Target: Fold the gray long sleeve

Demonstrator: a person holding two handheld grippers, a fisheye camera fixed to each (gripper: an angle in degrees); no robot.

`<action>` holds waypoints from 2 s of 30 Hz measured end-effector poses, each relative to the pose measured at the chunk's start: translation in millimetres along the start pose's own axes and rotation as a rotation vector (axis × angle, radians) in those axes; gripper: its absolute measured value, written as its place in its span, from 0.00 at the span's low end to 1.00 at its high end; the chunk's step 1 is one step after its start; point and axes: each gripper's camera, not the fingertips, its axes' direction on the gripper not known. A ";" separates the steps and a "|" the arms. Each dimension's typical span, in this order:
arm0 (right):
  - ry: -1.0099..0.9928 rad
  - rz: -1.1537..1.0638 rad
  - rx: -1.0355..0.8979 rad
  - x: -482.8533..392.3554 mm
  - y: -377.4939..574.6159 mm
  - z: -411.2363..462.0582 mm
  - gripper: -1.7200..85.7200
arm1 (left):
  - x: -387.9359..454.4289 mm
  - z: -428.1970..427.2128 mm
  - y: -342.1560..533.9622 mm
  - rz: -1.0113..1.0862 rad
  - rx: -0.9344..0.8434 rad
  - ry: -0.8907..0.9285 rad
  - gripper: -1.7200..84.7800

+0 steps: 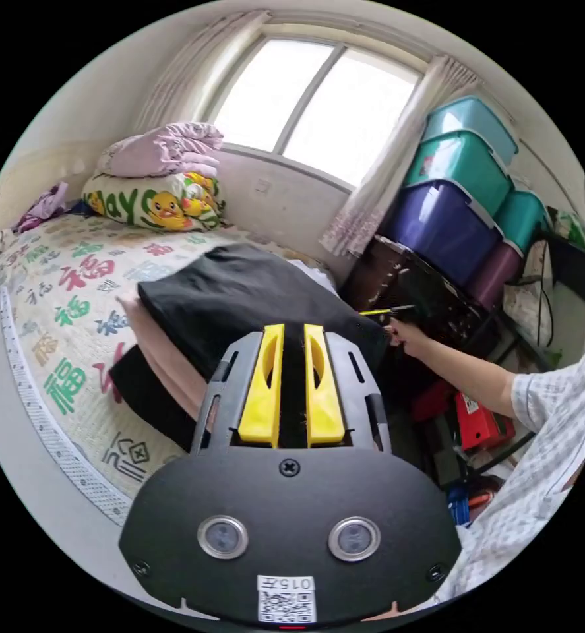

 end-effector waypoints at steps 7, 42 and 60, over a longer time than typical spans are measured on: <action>0.420 -0.166 -0.110 -40.3 -6.6 59.4 0.17 | 23.3 71.9 -11.5 0.056 -0.097 0.044 0.09; -1.114 -0.477 0.604 -105.4 270.3 -317.8 0.08 | -51.8 37.0 68.2 0.018 0.336 1.026 0.18; -1.547 -0.523 -0.041 -413.4 155.5 -67.9 0.08 | -221.6 -186.8 366.2 -0.248 0.716 -0.026 0.12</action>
